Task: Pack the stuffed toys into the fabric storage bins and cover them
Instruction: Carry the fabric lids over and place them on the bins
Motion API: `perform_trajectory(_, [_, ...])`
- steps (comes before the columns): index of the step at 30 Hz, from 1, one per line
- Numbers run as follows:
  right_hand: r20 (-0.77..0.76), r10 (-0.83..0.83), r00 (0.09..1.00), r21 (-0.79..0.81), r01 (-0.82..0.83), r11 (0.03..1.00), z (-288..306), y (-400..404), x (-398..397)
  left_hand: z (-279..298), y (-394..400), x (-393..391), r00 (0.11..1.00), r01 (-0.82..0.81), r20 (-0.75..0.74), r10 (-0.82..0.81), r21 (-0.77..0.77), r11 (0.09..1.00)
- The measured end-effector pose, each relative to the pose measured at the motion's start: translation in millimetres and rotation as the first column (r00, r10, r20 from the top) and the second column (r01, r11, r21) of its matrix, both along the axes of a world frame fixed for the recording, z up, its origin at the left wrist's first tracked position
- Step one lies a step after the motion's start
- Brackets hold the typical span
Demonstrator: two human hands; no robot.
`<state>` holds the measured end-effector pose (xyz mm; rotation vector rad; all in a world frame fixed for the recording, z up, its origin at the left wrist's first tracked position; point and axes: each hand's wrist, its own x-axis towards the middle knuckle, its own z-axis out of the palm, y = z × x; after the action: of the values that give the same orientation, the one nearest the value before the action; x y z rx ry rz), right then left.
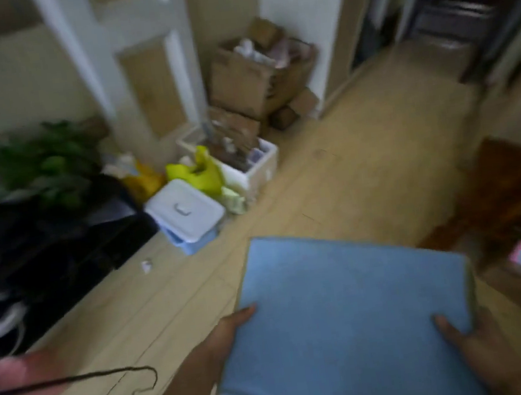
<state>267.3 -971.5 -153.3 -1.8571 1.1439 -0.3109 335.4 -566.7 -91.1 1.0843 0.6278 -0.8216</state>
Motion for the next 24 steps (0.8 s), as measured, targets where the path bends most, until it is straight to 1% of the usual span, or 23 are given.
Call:
perform_trajectory(1, [-0.005, 0.23, 0.973, 0.062, -0.23, 0.971, 42.9, 41.5, 29.1, 13.6, 25.8, -3.5, 0.999, -0.042, 0.011, 0.041, 0.016, 0.999])
perform_trajectory(2, [-0.004, 0.368, 0.93, 0.035, -0.368, 0.929, 80.0, 82.8, 33.8, 25.4, 57.1, -12.9, 0.998, -0.064, 0.032, 0.063, 0.045, 0.997])
perform_trajectory(3, [0.006, 0.472, 0.881, 0.118, -0.47, 0.875, 100.3, 120.8, 46.2, 35.0, 87.9, -23.7, 0.992, -0.114, 0.051, 0.111, 0.064, 0.991])
perform_trajectory(4, [0.067, 0.553, 0.831, 0.125, -0.556, 0.821, 104.8, 152.6, 61.3, 41.3, 118.4, -35.3, 0.982, -0.178, 0.076, 0.172, 0.084, 0.98])
perform_trajectory(6, [0.13, 0.681, 0.72, 0.101, -0.693, 0.714, 116.3, 216.9, 84.5, 48.2, 178.2, -67.4, 0.953, -0.294, 0.114, 0.281, 0.113, 0.949])
perform_trajectory(7, [0.123, 0.705, 0.698, 0.064, -0.715, 0.696, 121.4, 255.6, 94.3, 53.4, 207.7, -86.1, 0.93, -0.356, 0.15, 0.336, 0.127, 0.926])
perform_trajectory(8, [0.125, 0.752, 0.647, 0.054, -0.761, 0.646, 124.2, 295.1, 97.3, 55.9, 237.9, -106.0, 0.9, -0.419, 0.187, 0.394, 0.123, 0.9])
perform_trajectory(10, [0.141, 0.82, 0.554, 0.026, -0.83, 0.557, 135.9, 371.6, 92.5, 63.9, 295.9, -147.4, 0.829, -0.549, 0.236, 0.507, 0.163, 0.82])
perform_trajectory(14, [0.14, 0.922, 0.362, 0.108, -0.931, 0.35, 132.2, 520.9, 77.0, 70.9, 408.3, -235.6, 0.688, -0.724, 0.344, 0.639, 0.264, 0.637])
perform_trajectory(16, [0.167, 0.95, 0.265, 0.142, -0.96, 0.242, 127.6, 598.7, 61.0, 68.8, 464.8, -279.2, 0.626, -0.78, 0.342, 0.701, 0.293, 0.553])
perform_trajectory(19, [0.192, 0.971, 0.145, 0.184, -0.977, 0.11, 119.6, 711.0, 36.6, 63.2, 541.5, -345.5, 0.529, -0.845, 0.341, 0.777, 0.3, 0.443])
perform_trajectory(21, [0.21, 0.975, 0.075, 0.186, -0.982, 0.036, 119.0, 780.7, 15.8, 62.6, 587.6, -384.0, 0.463, -0.882, 0.343, 0.817, 0.27, 0.386])
perform_trajectory(24, [0.25, 0.968, 0.0, 0.189, -0.981, -0.049, 125.0, 874.0, -12.2, 63.4, 646.5, -427.2, 0.387, -0.918, 0.351, 0.853, 0.229, 0.322])
